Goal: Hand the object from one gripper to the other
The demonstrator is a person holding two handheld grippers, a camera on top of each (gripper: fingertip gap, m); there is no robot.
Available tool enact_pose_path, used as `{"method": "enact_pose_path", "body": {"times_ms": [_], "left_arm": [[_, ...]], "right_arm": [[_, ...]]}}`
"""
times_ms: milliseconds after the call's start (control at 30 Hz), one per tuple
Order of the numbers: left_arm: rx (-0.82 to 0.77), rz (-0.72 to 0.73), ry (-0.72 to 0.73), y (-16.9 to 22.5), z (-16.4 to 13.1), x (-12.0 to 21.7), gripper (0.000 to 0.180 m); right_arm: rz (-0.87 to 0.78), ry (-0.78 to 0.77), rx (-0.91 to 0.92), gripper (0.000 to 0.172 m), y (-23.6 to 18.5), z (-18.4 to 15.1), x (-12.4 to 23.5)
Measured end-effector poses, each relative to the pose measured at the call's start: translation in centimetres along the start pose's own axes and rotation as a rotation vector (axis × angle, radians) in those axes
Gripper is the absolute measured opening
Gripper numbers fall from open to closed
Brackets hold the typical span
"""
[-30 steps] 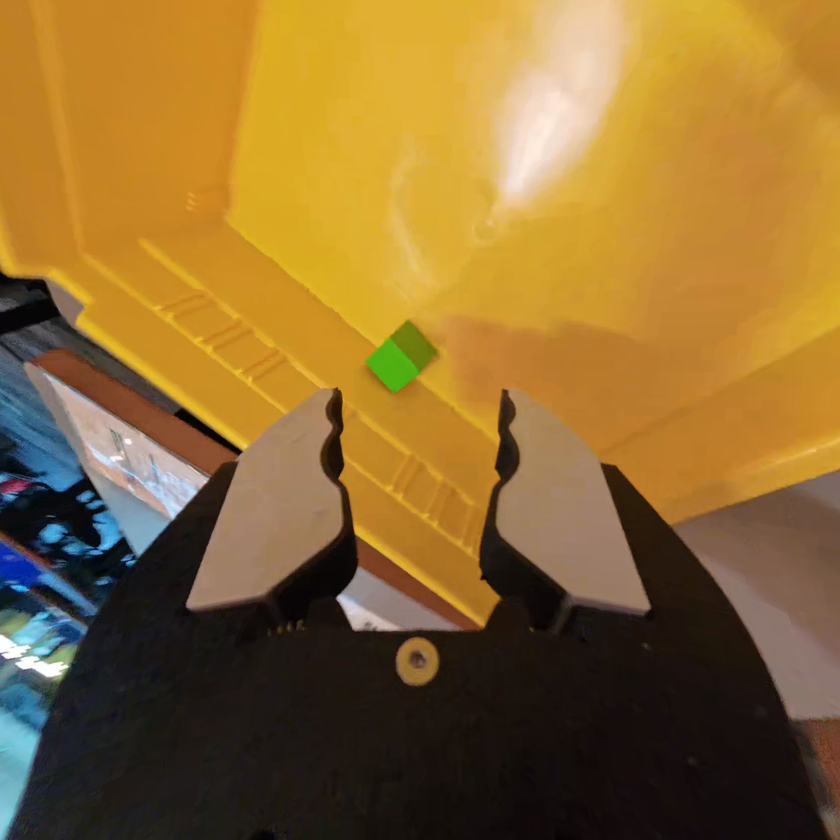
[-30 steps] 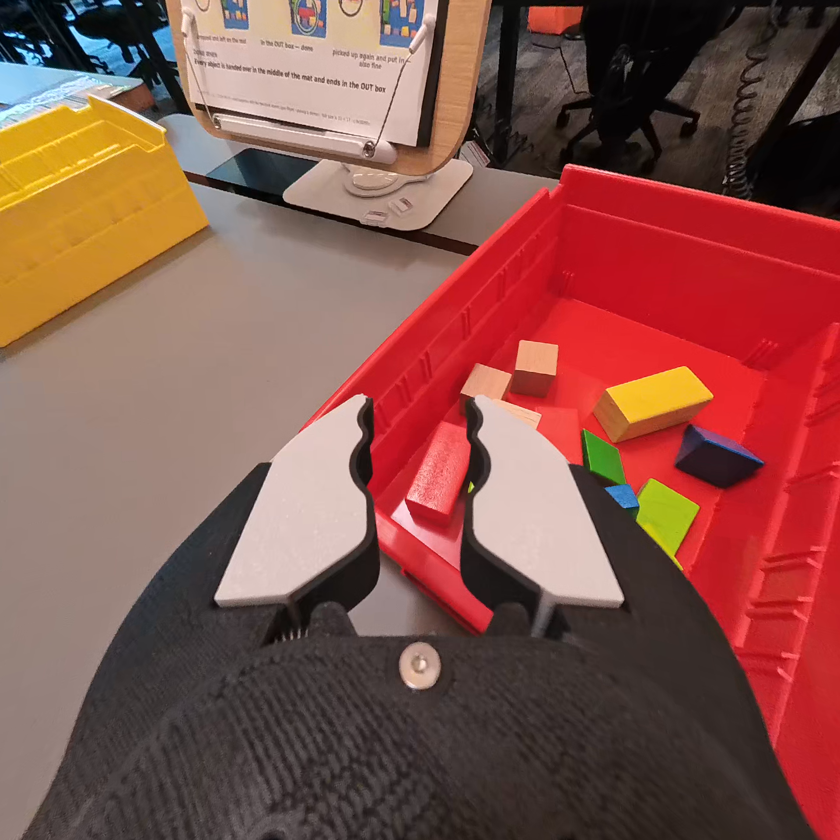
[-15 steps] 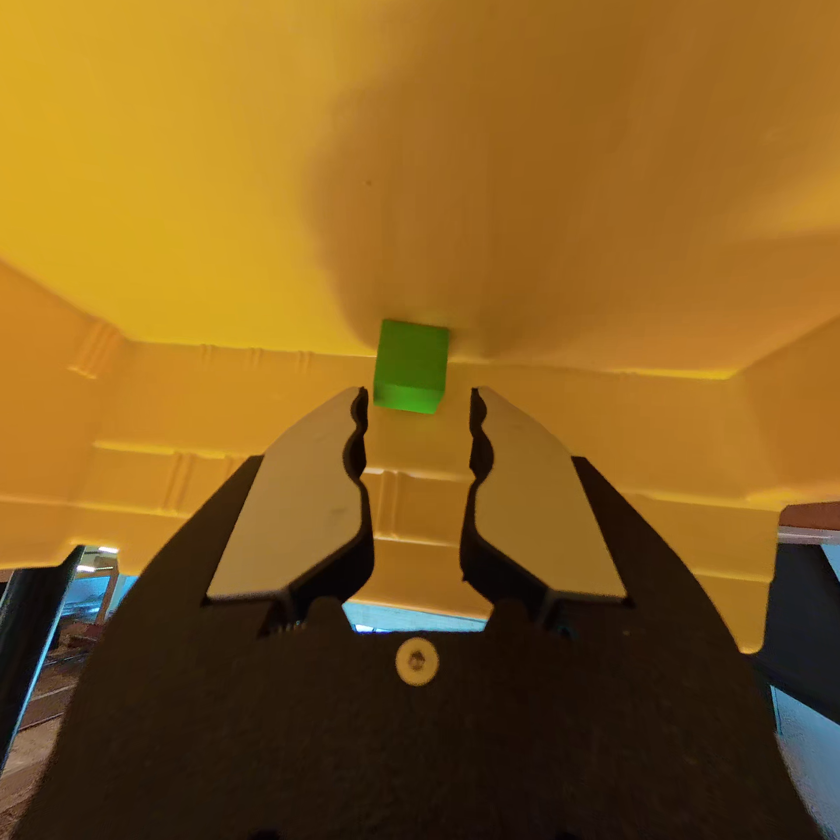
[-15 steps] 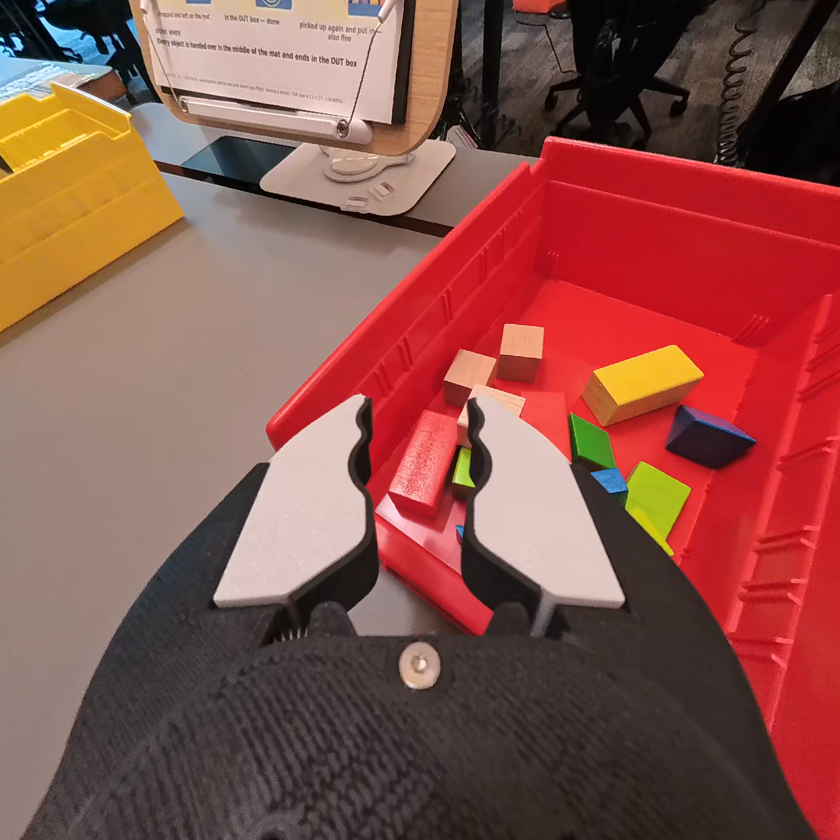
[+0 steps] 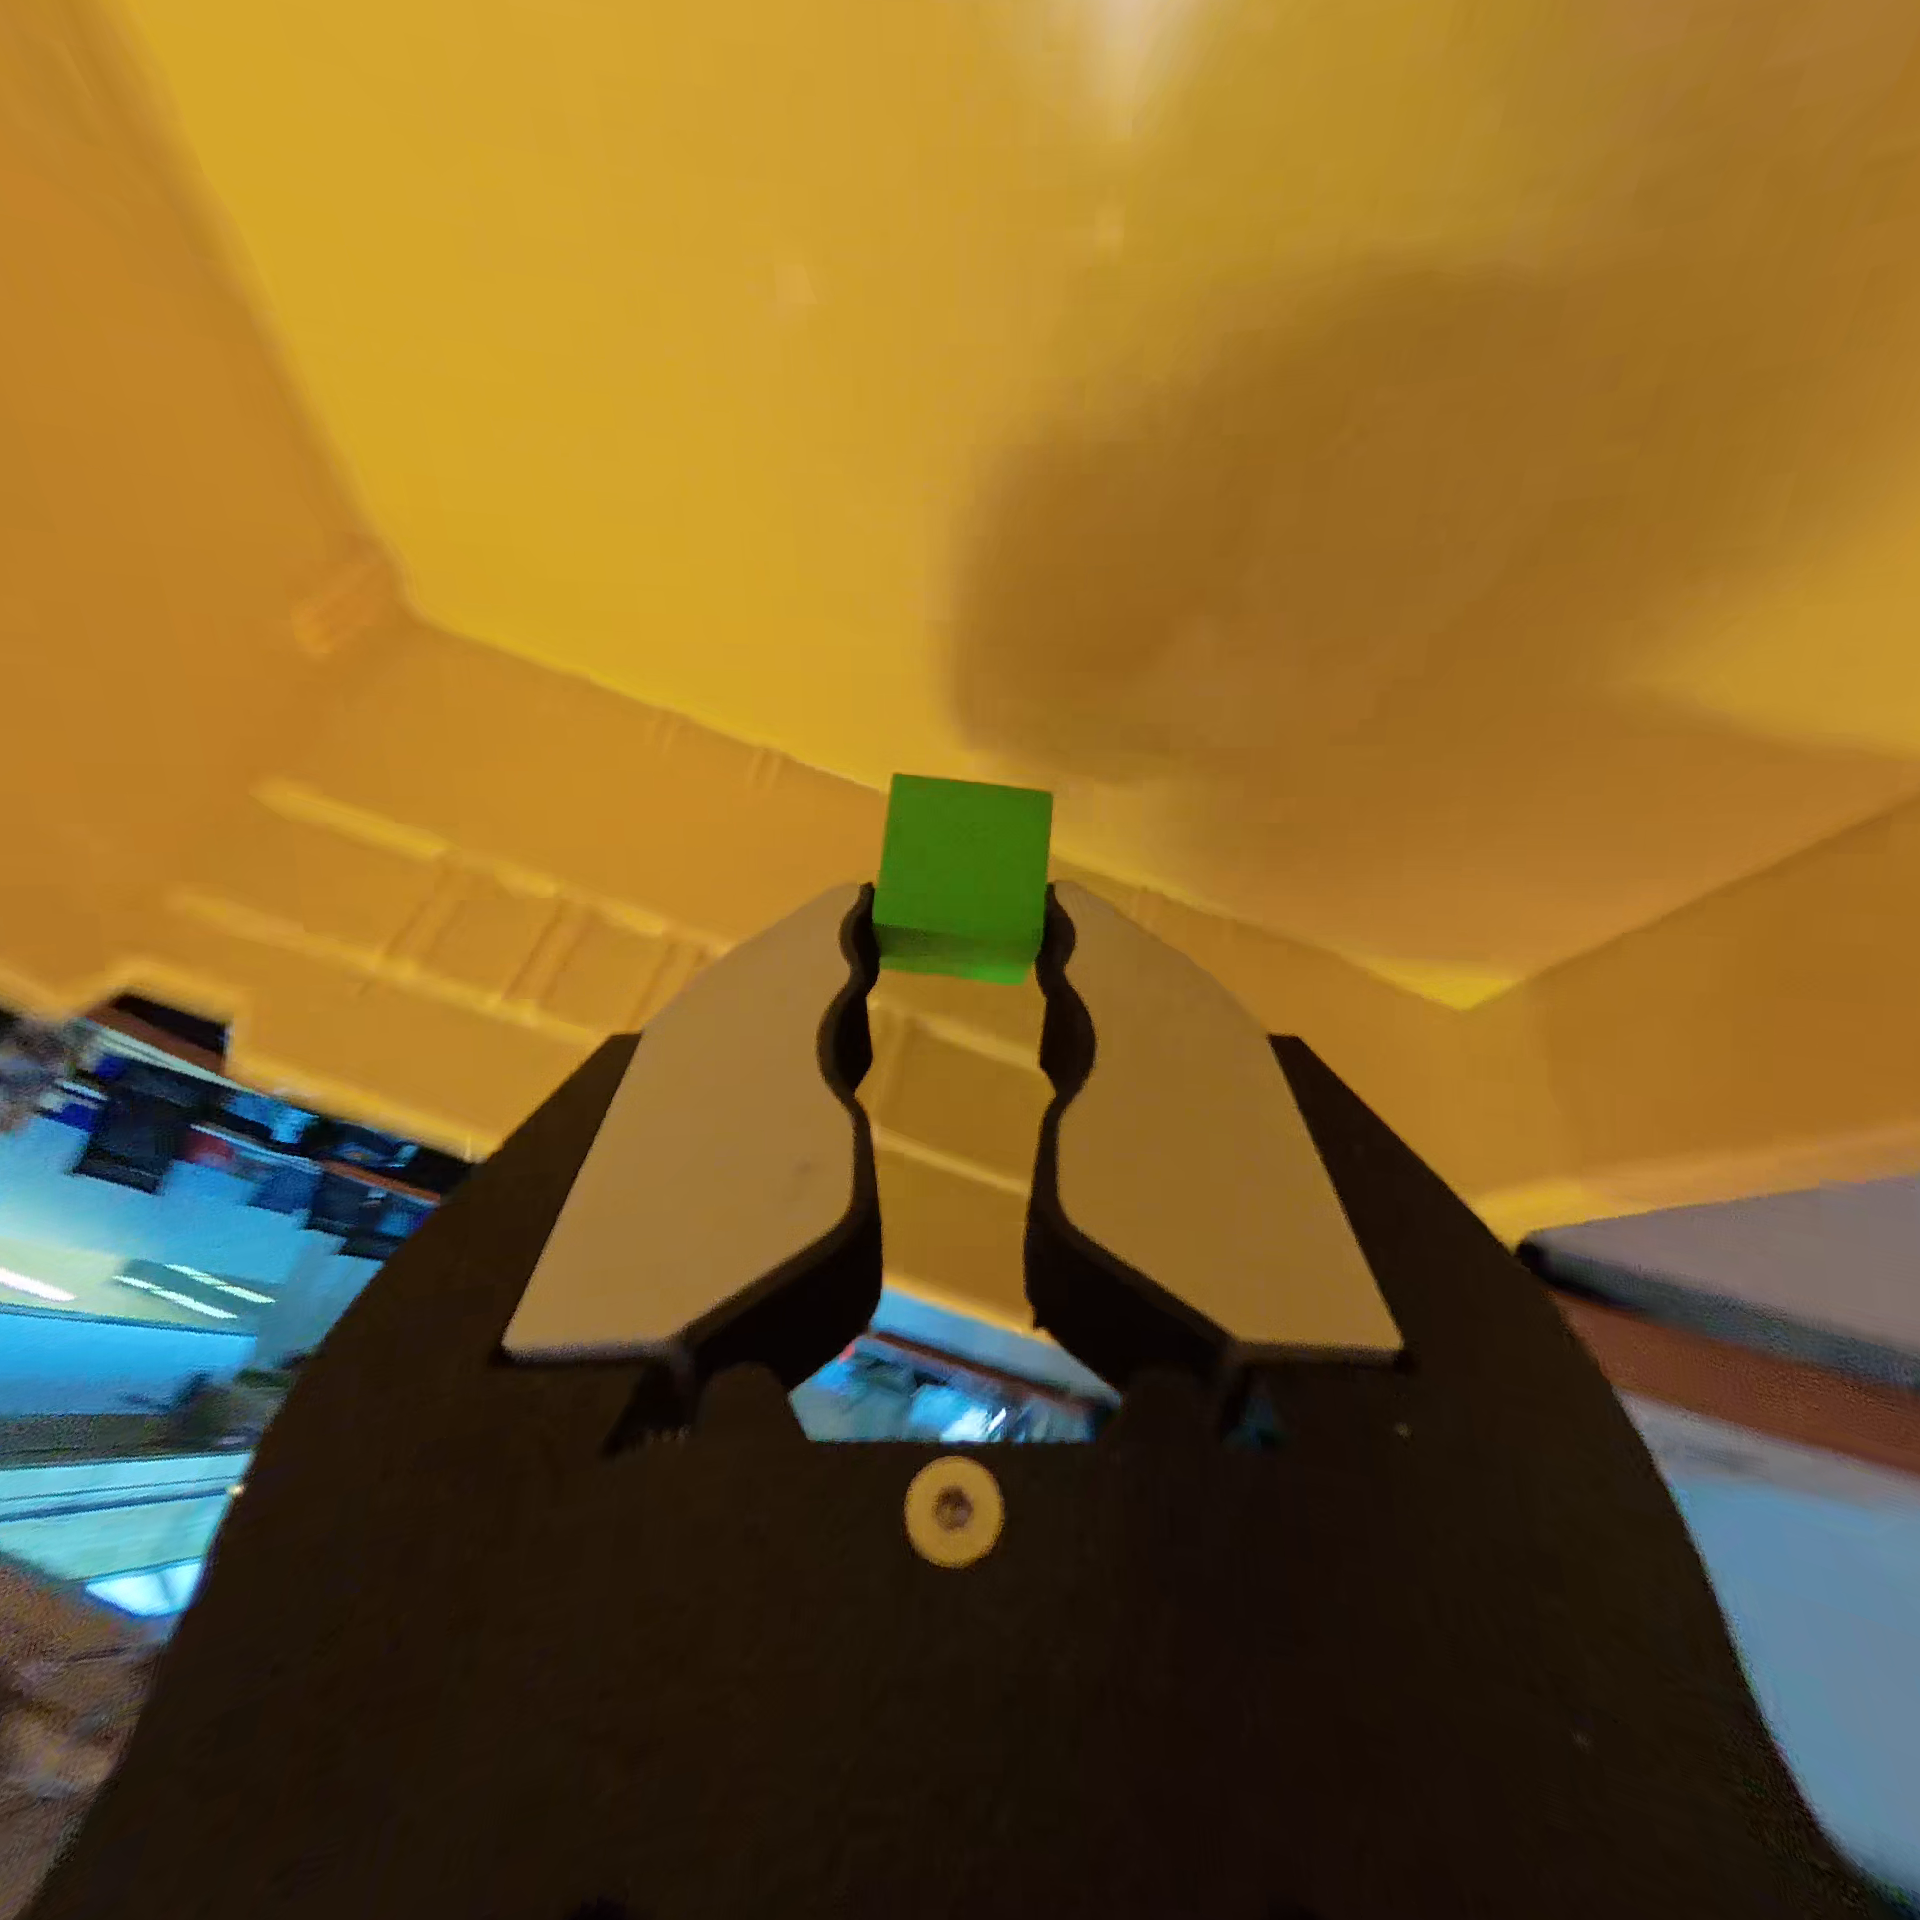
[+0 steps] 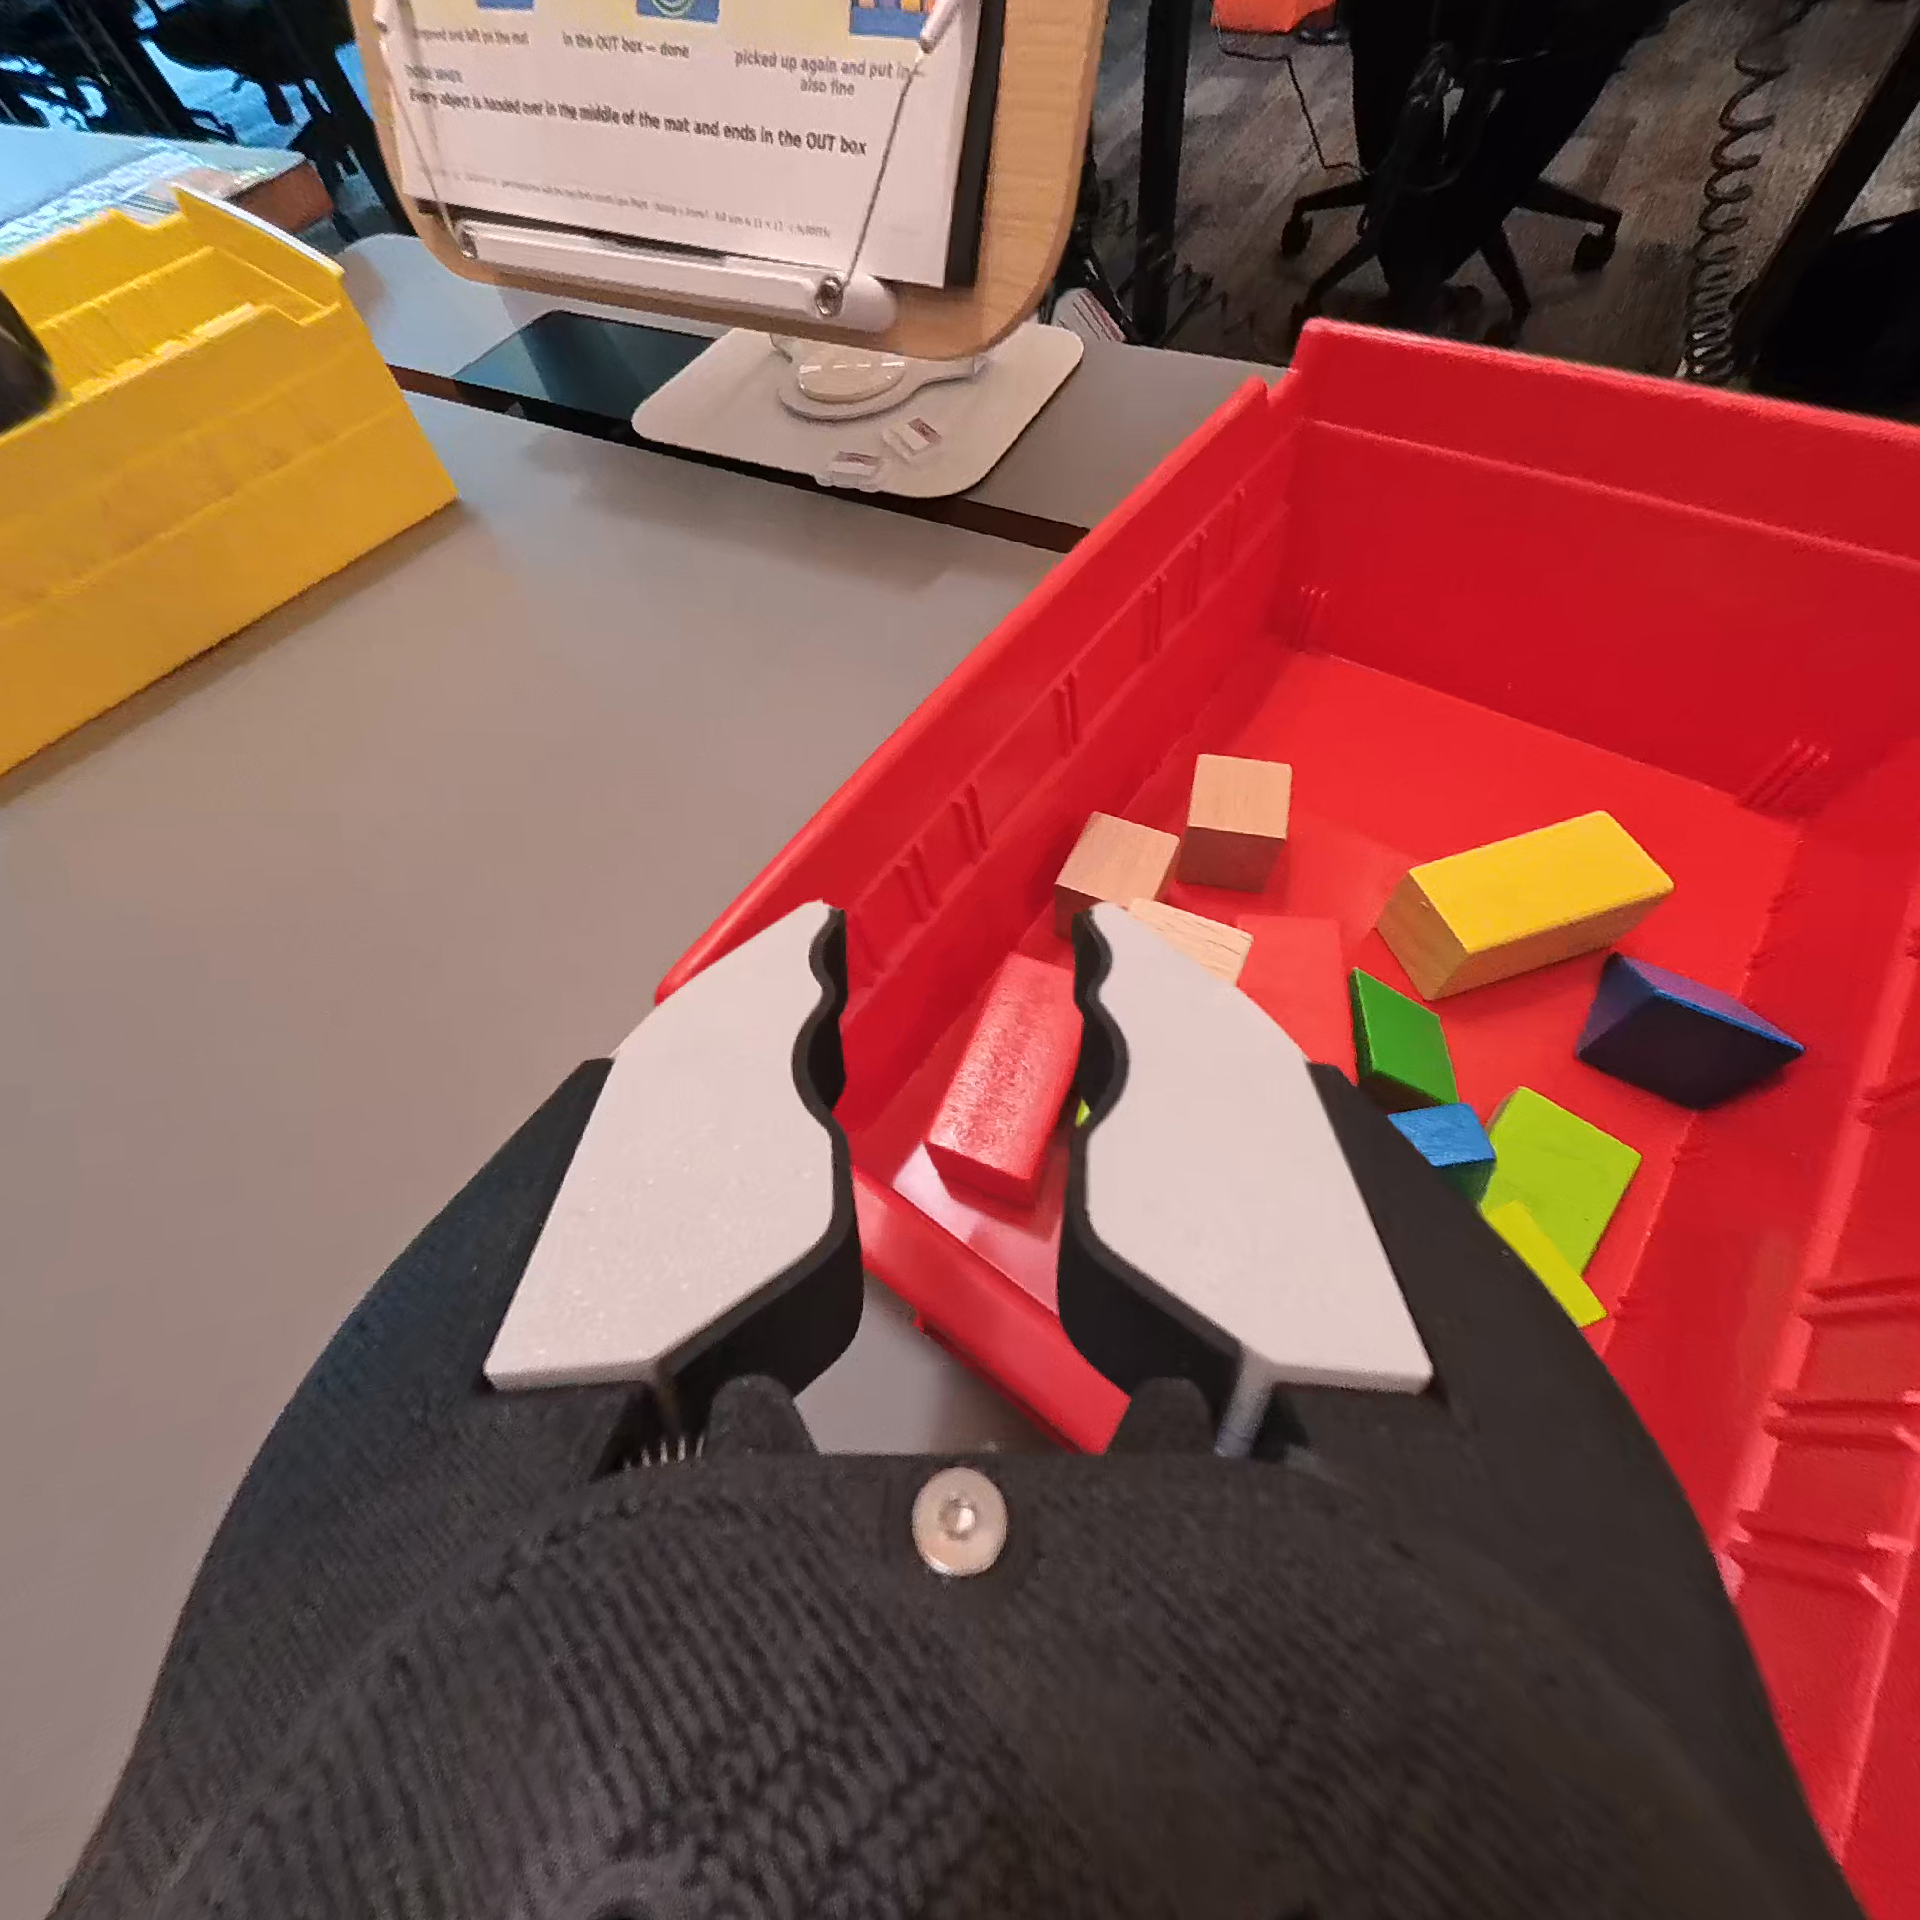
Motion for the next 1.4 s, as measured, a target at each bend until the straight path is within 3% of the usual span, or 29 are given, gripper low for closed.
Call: {"method": "enact_pose_path", "body": {"times_ms": [167, 300, 400, 500, 667, 933, 1233, 1400], "left_arm": [[0.363, 0.027, 0.411, -0.4, 0.1, 7.4, 0.028], [0.588, -0.111, 0.836, 1.4, 1.6, 14.1, 0.028], [0.638, -0.282, 1.134, 3.8, 4.1, 18.6, 0.028], [0.564, -0.354, 1.275, 6.5, 7.2, 21.5, 0.028], [0.413, -0.467, 1.383, 10.5, 13.5, 25.1, 0.028], [0.213, -0.512, 1.369, 13.7, 20.4, 28.5, 0.028], [0.154, -0.434, 1.374, 14.1, 22.0, 29.1, 0.028], [0.176, -0.395, 1.395, 14.0, 22.6, 29.2, 0.029]], "right_arm": [[0.072, 0.046, 0.033, 0.042, -2.2, 1.1, -0.4], [0.202, 0.112, 0.075, 0.045, -5.6, 2.3, -1.2], [0.349, 0.192, 0.097, 0.047, -9.0, 3.3, -1.7], [0.514, 0.273, 0.087, 0.047, -12.5, 4.3, -1.6], [0.711, 0.326, 0.105, 0.048, -17.5, 5.0, -1.2], [0.834, 0.325, 0.233, 0.052, -22.2, 4.6, -0.9], [0.913, 0.320, 0.208, 0.027, -22.1, 4.3, -0.5], [0.891, 0.304, 0.238, 0.026, -21.5, 4.3, -0.4]]}}
Point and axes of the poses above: each gripper's, where its closed fingertips meet, x back along the fingers, z out of its top, y = z × x across the jaws, the point moved 5 cm from there along x, back along the fingers, and after that the axes turned 3 degrees about -z, right-handed, at the moved point
